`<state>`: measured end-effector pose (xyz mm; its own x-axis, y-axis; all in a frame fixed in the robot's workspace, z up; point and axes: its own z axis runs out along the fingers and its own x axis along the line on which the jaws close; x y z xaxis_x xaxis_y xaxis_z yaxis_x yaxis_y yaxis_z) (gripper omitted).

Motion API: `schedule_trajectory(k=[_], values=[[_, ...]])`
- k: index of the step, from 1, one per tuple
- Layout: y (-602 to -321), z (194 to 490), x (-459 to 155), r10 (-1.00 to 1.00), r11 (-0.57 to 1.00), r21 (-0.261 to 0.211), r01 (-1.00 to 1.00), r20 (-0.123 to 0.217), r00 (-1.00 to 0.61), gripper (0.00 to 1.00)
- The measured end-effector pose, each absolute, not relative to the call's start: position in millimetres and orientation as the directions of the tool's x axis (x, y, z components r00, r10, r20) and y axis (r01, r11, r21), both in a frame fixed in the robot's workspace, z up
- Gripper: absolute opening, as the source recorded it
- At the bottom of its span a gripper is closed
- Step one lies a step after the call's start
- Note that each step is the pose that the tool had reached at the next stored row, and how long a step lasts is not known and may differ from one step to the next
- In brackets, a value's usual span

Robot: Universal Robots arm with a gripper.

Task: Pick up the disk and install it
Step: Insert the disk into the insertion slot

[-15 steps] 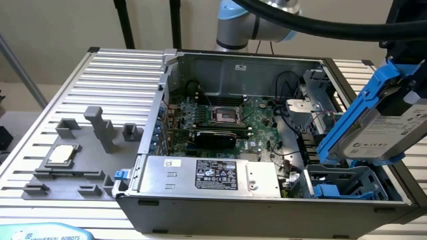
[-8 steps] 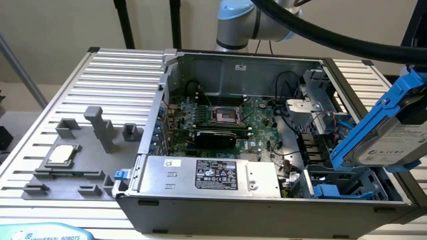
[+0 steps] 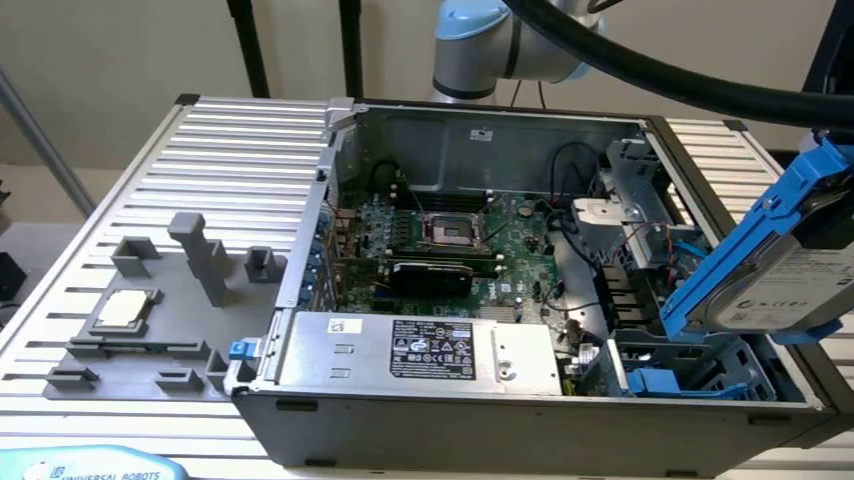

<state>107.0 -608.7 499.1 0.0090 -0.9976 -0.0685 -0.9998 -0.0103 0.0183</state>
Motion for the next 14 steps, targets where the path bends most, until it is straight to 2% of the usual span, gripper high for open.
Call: schedule_trajectory(k=[14], values=[[-608.4,495.8,107.1,-0.998,-0.010,0.018,-1.000,-0.068,0.009,0.33]])
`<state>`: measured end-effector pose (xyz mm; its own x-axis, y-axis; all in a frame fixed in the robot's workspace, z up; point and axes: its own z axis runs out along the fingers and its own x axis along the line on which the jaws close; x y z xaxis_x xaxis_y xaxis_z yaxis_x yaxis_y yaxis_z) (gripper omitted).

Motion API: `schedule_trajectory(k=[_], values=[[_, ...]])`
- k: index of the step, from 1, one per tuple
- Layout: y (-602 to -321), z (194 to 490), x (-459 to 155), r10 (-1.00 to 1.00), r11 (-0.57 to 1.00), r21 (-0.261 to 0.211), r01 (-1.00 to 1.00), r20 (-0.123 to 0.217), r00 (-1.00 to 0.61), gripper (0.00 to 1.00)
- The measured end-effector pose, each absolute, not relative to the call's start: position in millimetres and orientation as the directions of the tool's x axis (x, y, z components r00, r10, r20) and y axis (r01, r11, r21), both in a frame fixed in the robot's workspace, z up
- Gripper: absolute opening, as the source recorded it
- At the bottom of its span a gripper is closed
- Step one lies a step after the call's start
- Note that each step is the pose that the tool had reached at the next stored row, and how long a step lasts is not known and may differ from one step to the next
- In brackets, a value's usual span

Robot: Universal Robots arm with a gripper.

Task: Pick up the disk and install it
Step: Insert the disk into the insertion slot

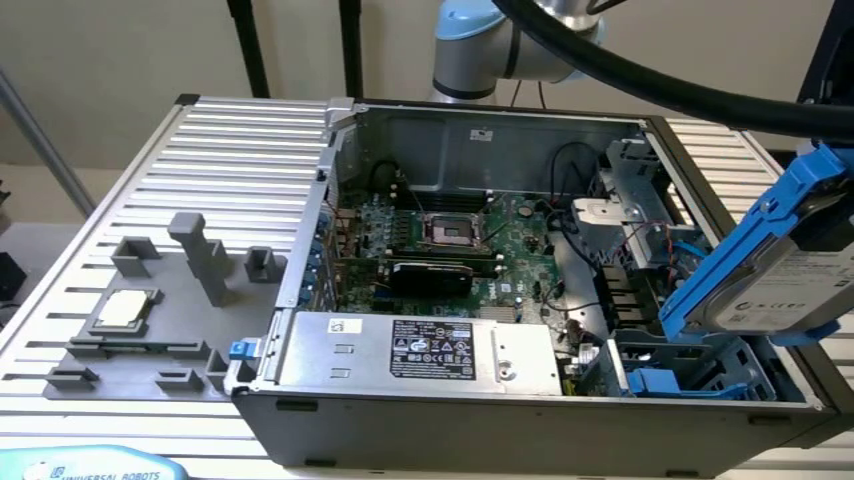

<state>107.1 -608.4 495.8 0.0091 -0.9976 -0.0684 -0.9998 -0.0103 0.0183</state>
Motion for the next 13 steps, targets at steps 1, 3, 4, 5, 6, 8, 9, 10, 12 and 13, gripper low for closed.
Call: schedule_trajectory(k=[1,3,4,5,6,8,9,10,12,13], values=[[-608,494,107,-0.998,-0.010,0.018,-1.000,-0.068,0.009,0.33],[-607,490,106,-0.998,-0.011,0.018,-1.000,-0.069,0.009,0.33],[-606,489,105,-0.998,-0.011,0.018,-1.000,-0.068,0.009,0.33],[-605,487,104,-0.998,-0.011,0.018,-1.000,-0.068,0.010,0.33],[-604,485,103,-0.998,-0.011,0.018,-1.000,-0.068,0.010,0.33],[-601,481,102,-0.998,-0.012,0.018,-1.000,-0.068,0.010,0.33],[-600,479,101,-0.998,-0.012,0.018,-1.000,-0.068,0.011,0.33],[-598,478,101,-0.998,-0.012,0.018,-1.000,-0.068,0.011,0.33],[-598,474,101,-0.998,-0.015,0.018,-1.000,-0.068,0.014,0.33],[-598,472,101,-0.998,-0.016,0.018,-1.000,-0.068,0.015,0.33]])
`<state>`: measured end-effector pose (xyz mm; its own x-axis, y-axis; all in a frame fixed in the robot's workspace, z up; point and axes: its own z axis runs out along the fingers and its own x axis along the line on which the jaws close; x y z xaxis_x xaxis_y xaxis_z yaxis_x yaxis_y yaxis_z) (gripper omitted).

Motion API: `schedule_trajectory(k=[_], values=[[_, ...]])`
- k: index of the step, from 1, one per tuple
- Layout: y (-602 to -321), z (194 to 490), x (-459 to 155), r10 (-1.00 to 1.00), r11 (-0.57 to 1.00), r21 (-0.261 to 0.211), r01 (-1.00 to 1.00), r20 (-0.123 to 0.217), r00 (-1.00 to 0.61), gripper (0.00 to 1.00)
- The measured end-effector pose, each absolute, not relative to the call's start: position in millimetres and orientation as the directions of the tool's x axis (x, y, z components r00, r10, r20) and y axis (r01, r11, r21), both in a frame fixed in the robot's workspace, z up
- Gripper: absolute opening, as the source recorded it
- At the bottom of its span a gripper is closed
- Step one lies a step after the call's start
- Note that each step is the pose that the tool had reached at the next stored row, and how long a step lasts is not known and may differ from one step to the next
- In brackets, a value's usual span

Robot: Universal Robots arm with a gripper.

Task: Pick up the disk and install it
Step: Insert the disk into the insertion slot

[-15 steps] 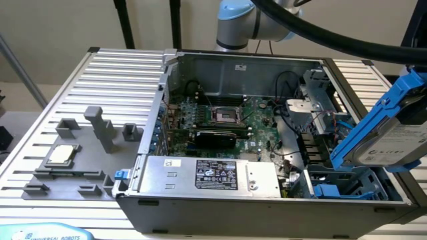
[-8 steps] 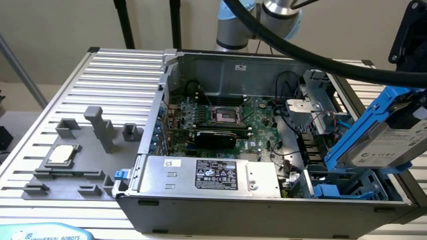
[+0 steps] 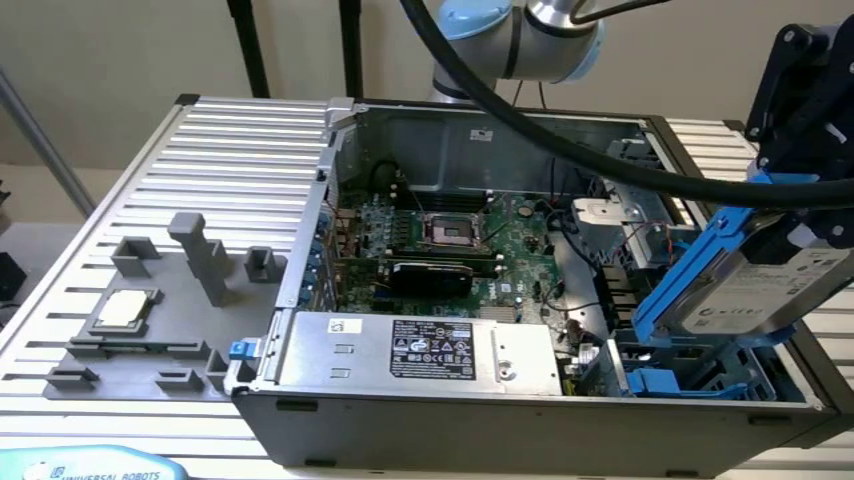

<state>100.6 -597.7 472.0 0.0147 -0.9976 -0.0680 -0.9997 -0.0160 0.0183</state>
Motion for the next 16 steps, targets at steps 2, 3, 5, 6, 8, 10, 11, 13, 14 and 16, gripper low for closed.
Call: schedule_trajectory(k=[2,3,5,6,8,10,11,13,14,16], values=[[-597.1,468.6,100.6,-0.998,-0.018,0.018,-1.000,-0.066,0.016,0.33],[-596.8,467.0,100.6,-0.998,-0.018,0.018,-1.000,-0.063,0.017,0.33],[-596.4,464.5,100.6,-0.998,-0.020,0.018,-1.000,-0.059,0.019,0.33],[-596.2,463.9,100.6,-0.998,-0.020,0.019,-1.000,-0.057,0.019,0.33],[-596.2,463.5,100.6,-0.998,-0.020,0.019,-1.000,-0.056,0.019,0.33],[-596.2,463.3,100.6,-0.998,-0.020,0.019,-1.000,-0.056,0.019,0.33],[-596.0,463.1,100.6,-0.998,-0.020,0.019,-1.000,-0.056,0.019,0.33],[-595.2,462.7,100.8,-0.998,-0.020,0.019,-1.000,-0.054,0.019,0.33],[-594.8,462.3,101.2,-0.998,-0.020,0.020,-1.000,-0.053,0.019,0.33],[-593.4,461.6,101.8,-0.999,-0.020,0.022,-1.000,-0.049,0.019,0.33]])
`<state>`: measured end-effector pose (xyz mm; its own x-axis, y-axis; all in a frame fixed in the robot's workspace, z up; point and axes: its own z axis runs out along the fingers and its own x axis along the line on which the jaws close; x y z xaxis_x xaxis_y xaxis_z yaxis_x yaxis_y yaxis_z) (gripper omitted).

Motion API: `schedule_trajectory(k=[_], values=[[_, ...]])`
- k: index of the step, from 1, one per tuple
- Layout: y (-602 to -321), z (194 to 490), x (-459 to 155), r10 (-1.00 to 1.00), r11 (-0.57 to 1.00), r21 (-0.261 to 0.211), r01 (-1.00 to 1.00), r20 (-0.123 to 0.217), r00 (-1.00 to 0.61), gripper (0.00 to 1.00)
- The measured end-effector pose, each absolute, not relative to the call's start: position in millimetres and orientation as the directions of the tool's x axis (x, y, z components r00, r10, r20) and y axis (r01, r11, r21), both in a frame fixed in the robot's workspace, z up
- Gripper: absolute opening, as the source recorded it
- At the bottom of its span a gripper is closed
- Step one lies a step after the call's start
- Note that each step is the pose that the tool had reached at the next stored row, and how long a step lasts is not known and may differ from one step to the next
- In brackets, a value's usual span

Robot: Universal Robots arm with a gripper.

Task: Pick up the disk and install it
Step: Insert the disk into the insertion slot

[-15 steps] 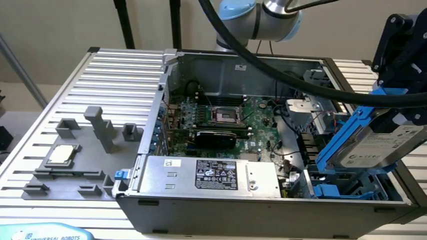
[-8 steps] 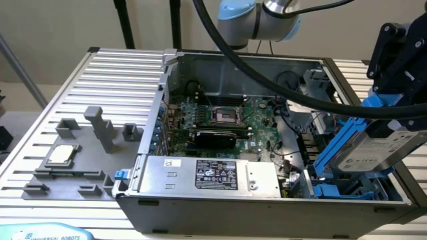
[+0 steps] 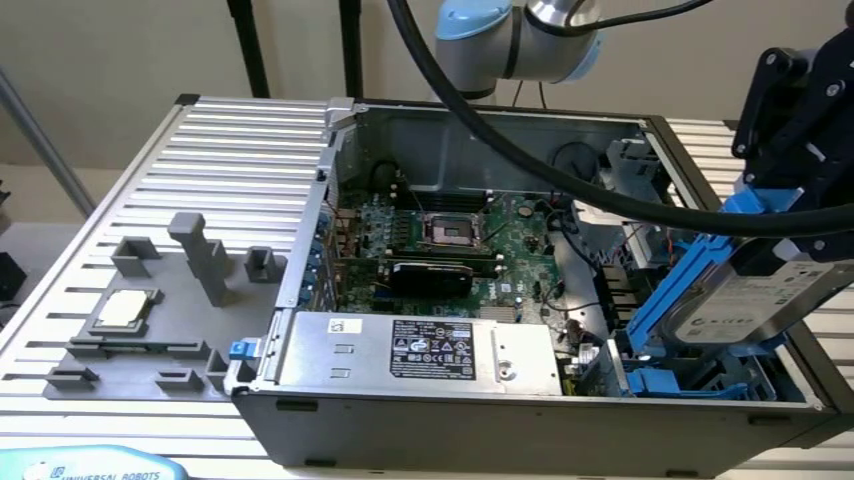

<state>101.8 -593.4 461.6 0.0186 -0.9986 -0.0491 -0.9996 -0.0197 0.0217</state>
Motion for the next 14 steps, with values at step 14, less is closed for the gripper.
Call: schedule_trajectory(k=[14], values=[[-583.5,451.3,108.5,-1.000,-0.017,0.040,-0.999,-0.026,0.016,0.33]])
